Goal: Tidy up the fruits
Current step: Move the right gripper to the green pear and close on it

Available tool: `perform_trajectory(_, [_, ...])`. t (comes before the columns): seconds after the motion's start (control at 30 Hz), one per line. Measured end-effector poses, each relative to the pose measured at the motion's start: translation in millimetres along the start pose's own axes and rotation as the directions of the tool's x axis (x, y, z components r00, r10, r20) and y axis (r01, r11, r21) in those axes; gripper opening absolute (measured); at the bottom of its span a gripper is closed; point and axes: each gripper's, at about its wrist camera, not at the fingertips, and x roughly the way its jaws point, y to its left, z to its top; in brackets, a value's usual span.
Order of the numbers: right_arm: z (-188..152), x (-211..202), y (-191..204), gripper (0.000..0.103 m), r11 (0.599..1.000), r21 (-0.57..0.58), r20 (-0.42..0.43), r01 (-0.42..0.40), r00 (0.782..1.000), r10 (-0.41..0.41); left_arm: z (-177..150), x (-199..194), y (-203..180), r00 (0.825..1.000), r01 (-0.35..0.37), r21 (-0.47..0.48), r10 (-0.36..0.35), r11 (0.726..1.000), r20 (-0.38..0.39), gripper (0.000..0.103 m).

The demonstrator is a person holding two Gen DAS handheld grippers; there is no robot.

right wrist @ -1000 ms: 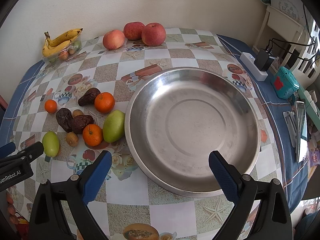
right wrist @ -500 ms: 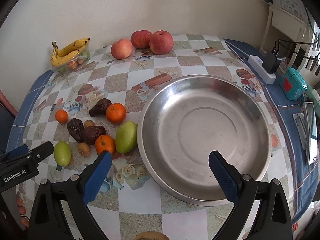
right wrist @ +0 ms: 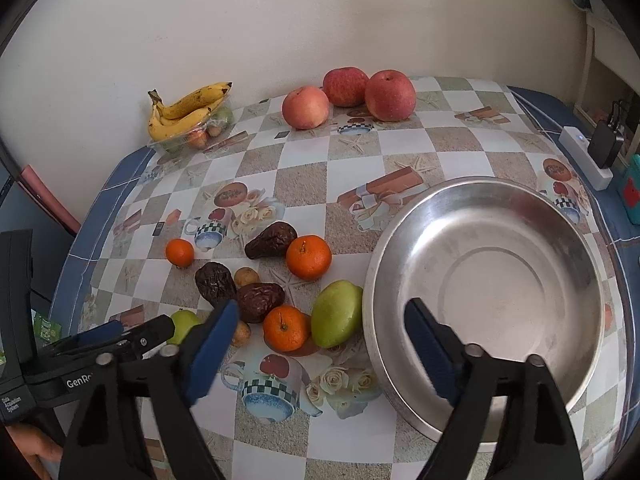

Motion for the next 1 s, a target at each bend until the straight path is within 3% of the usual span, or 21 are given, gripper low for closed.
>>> perform_trajectory(0.07, [1.0,10.1,-1.9,0.066,1.0,0.014,-0.034,0.004,0.999,-0.003,0.6,4.6,-1.5,1.0,0.005,-0.001,-0.005,1.0,-0.017,0.088])
perform_trajectory(0.17, [-0.3,20.4,-2.4,0.05,1.0,0.015,-0.074,0.014,0.997,-0.013,1.4,11.9,-3.9,0.999,0.001,-0.001,-0.001,1.0,-0.041,0.083])
perform_trajectory(0.5, [-1.5,29.8,2.9,0.047,0.998,0.002,-0.133,0.062,0.989,-0.061,1.1,22.8,-9.1,0.996,-0.005,0.016,0.006,1.0,-0.084,0.061])
perform_trajectory(0.83, [-9.6,35.7,1.5,0.046,0.998,0.029,-0.208,0.048,0.977,-0.041,0.5,27.3,-6.6,0.994,-0.007,0.006,0.008,1.0,-0.107,0.059])
perform_trajectory(1.0, [-9.5,35.7,-2.3,0.043,0.997,0.042,-0.196,0.065,0.979,-0.055,1.3,28.4,-5.4,0.994,-0.006,0.002,0.006,1.0,-0.111,0.059])
